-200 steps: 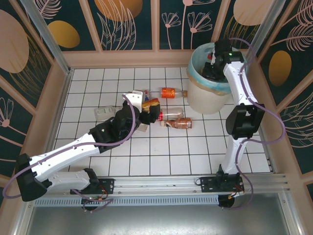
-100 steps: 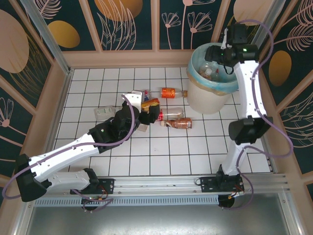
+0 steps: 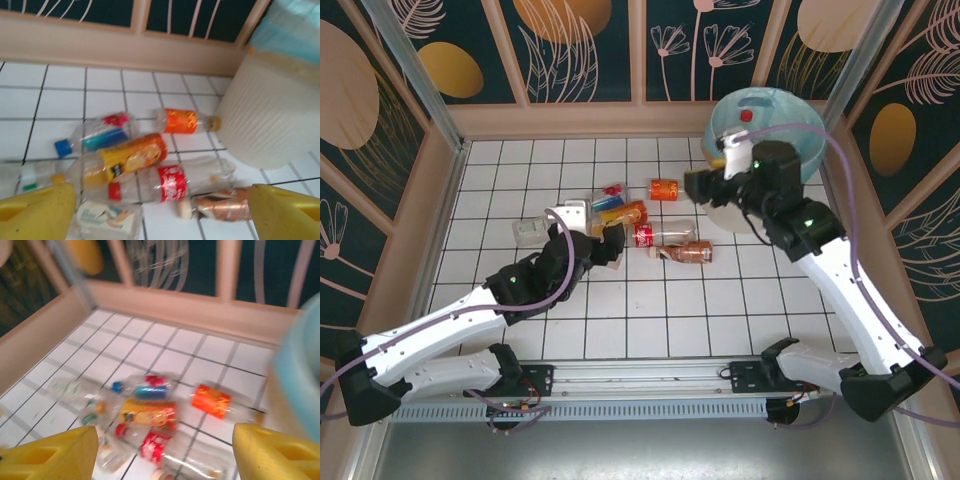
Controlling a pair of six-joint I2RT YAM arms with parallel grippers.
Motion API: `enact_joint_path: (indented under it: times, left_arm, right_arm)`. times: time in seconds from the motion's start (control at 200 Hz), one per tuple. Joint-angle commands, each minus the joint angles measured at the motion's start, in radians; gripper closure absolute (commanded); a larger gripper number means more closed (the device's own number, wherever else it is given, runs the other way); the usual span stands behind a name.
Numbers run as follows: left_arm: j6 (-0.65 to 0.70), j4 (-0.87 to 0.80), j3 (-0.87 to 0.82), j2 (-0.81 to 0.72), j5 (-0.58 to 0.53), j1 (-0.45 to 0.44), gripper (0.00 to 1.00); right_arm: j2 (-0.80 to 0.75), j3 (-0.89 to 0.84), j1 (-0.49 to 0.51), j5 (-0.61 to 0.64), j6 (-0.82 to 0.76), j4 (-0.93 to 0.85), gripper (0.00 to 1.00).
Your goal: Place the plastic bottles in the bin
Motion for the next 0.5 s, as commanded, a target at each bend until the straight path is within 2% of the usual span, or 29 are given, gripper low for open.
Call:
enact_joint_path:
  times: [0.0, 0.055, 0.165, 0.26, 0.365, 0.495]
  left_arm:
    - [-0.156, -0.142, -0.031, -0.028, -0.05, -0.001, 0.1]
    - [-0.199, -0.185, -0.045, -0.036, -0.053, -0.002, 0.1]
    - [-0.296, -0.288, -0.071, -0.057, -0.067, -0.002, 0.1]
    - [-0.391, -0.373, -0.105, -0.087, -0.07, -0.002, 0.09]
    - [-0.492, -0.422, -0.164, -0.145, -0.052, -0.001, 0.09]
    - [-0.59, -0.474, -0.234, -0.246, -0.032, -0.002, 0.1]
  right_arm:
    - [0.036, -0.08, 0.103, -0.066, -0.13, 0.133, 0.29]
    - [0.078, -0.084, 0.16, -0.044, -0.182, 0.103, 0.29]
    - [0.216, -0.065, 0.301, 0.123, -0.319, 0.033, 0.29]
    - [0.344, -0.039, 0.372, 0.217, -0.396, 0.004, 0.33]
    - [0.48, 0.011, 0.391, 0.231, -0.417, -0.001, 0.4]
    - [0.598, 0.067, 0.393, 0.172, -0.399, 0.034, 0.38]
